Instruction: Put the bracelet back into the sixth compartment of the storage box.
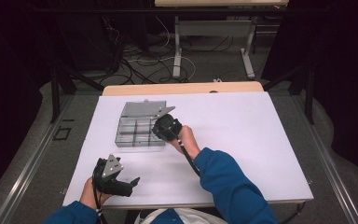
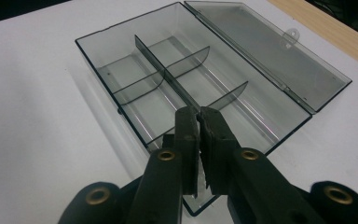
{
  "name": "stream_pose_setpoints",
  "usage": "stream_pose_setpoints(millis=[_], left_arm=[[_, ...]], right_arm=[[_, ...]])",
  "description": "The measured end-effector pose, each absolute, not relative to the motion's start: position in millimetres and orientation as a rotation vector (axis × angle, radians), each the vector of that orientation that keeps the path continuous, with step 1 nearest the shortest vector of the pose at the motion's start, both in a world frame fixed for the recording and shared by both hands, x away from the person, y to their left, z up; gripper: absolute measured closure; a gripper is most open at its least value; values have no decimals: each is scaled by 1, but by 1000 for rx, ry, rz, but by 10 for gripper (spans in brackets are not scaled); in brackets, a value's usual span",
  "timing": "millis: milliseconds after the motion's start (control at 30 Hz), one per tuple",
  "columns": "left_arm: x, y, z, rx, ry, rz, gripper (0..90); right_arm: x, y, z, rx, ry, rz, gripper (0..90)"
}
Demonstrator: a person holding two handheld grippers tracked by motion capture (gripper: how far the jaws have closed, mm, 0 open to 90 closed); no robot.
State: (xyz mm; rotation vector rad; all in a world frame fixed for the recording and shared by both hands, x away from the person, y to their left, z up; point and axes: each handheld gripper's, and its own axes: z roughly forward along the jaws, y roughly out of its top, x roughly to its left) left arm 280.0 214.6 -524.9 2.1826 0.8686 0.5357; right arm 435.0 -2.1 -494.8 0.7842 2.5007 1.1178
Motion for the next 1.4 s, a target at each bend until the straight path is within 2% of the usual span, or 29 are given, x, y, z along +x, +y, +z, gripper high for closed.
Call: stream_pose_setpoints(millis=[267, 400, 567, 600, 767, 800, 900, 967, 1067, 1400], left_arm=[[280, 215, -525, 2183, 868, 537, 3], [280, 215, -525, 2183, 868, 536, 3], [280, 215, -525, 2187, 868, 537, 3], [280, 215, -525, 2188, 869, 536, 3], [280, 214, -525, 2187, 872, 537, 3], [280, 214, -525, 2188, 872, 537, 3], [280, 214, -525, 2190, 872, 535, 3], [280, 214, -525, 2187, 872, 537, 3], [280, 214, -525, 2182, 874, 540, 3], [280, 214, -525, 2184, 874, 542, 3]], right_arm=[[437, -9, -493, 823, 2500, 1125, 783], [434, -16, -490, 815, 2522, 1131, 718], [430, -27, -488, 808, 2544, 1146, 601], [430, -27, -488, 808, 2544, 1146, 601], [424, -41, -485, 810, 2558, 1149, 431], [424, -41, -485, 810, 2558, 1149, 431], [420, -50, -485, 812, 2572, 1141, 309], [418, -53, -485, 816, 2590, 1124, 287], [416, -64, -487, 820, 2592, 1123, 197], [406, -95, -490, 834, 2602, 1152, 41]])
